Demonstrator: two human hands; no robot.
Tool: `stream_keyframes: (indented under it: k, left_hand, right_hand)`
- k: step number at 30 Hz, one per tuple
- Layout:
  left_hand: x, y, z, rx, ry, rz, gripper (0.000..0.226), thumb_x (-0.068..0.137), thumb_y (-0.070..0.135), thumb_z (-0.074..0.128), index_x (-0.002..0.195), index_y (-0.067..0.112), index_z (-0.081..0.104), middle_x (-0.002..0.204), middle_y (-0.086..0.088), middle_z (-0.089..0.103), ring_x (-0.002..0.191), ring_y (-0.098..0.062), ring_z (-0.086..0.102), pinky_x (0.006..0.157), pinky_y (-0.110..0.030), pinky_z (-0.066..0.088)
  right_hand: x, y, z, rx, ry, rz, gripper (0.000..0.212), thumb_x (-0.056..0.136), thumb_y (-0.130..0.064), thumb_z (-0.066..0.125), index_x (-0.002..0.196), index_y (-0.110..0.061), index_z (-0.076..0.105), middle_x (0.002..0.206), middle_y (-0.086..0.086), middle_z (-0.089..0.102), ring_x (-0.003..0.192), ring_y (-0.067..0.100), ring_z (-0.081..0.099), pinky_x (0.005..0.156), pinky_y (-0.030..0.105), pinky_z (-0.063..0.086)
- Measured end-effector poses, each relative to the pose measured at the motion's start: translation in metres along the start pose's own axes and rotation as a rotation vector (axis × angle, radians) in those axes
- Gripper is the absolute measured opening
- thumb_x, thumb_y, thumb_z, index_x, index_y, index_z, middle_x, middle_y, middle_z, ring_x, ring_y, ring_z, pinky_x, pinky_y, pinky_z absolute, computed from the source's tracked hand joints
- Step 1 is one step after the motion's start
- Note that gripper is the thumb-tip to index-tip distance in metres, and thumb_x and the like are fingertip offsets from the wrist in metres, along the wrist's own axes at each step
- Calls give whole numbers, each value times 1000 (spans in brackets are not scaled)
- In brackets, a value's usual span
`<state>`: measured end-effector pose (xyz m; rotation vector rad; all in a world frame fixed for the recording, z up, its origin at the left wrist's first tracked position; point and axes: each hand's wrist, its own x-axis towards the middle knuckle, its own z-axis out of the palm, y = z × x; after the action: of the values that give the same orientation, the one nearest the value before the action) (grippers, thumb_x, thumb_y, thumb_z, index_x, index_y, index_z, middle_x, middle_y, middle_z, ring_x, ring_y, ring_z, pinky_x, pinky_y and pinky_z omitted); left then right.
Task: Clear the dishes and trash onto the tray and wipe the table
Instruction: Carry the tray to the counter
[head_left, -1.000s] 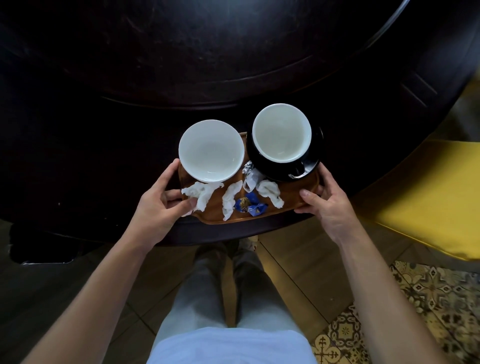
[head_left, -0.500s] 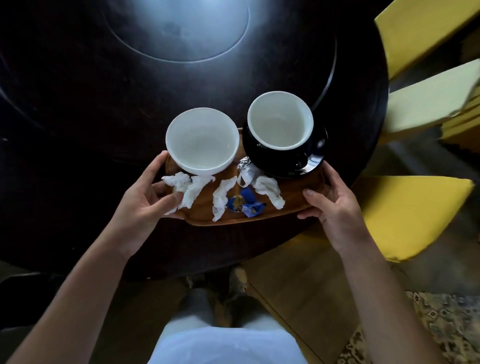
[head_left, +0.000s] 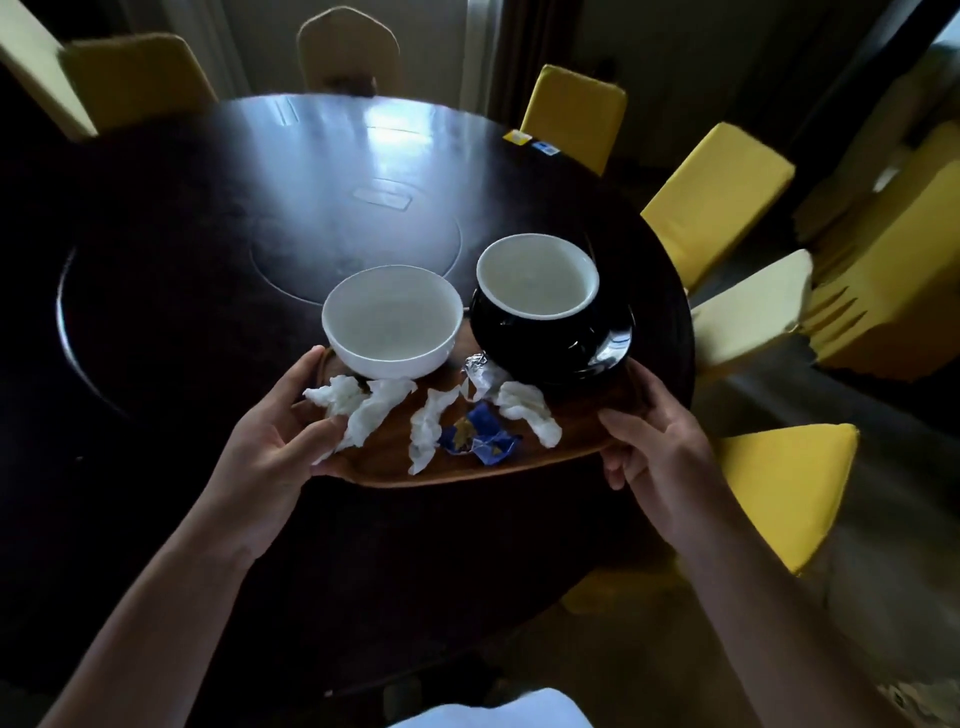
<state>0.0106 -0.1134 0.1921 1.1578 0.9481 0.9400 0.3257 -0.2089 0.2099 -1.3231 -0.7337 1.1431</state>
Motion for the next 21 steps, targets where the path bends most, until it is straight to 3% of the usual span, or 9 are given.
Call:
stream_keyframes:
  k: [2, 6, 9, 11, 15, 21]
  left_hand:
    - [-2, 8, 0, 0, 7, 26, 78, 85, 7, 73, 154, 23, 42, 115, -3, 78, 97, -20, 77, 70, -31, 64]
    - [-5, 24, 8, 6, 30, 87, 67, 88, 3, 59, 151, 25, 46, 120, -5, 76, 96, -20, 77, 68, -30, 64]
    - [-8, 27, 20, 26, 73, 96, 64, 97, -7, 51, 153, 24, 45, 95, 3, 77, 68, -11, 69, 52, -25, 56]
    - [-11, 27, 33, 18, 118, 103, 69, 92, -1, 56, 155, 24, 43, 84, 4, 71, 58, -8, 60, 46, -24, 48]
    - [-16, 27, 63, -8, 147, 135, 68, 82, 11, 61, 146, 32, 52, 90, 0, 70, 60, -9, 59, 47, -23, 48]
    - [-22, 24, 110, -33, 197, 193, 63, 91, 5, 64, 148, 28, 54, 90, -5, 68, 60, -11, 58, 48, -24, 48]
  right_hand:
    - [1, -7, 3, 3, -7, -27, 54, 95, 5, 54, 140, -25, 50, 60, -1, 59, 50, 12, 53, 40, 26, 42]
    - [5, -22, 3, 24, -30, -78, 53, 95, 6, 54, 141, -21, 51, 62, -2, 60, 49, 12, 53, 39, 26, 42]
    - [11, -31, -6, 33, -79, -98, 54, 95, 5, 55, 143, -21, 50, 63, -1, 59, 49, 12, 53, 39, 26, 42]
    - [15, -37, -16, 47, -97, -115, 56, 94, 4, 57, 143, -21, 51, 65, -1, 60, 50, 12, 53, 39, 26, 42]
    - [26, -50, -42, 42, -147, -133, 57, 94, 4, 58, 144, -21, 50, 72, 1, 62, 50, 13, 54, 40, 26, 43]
    - [37, -75, -82, 59, -244, -165, 58, 83, -6, 65, 137, -27, 56, 70, 4, 60, 49, 12, 53, 40, 26, 43]
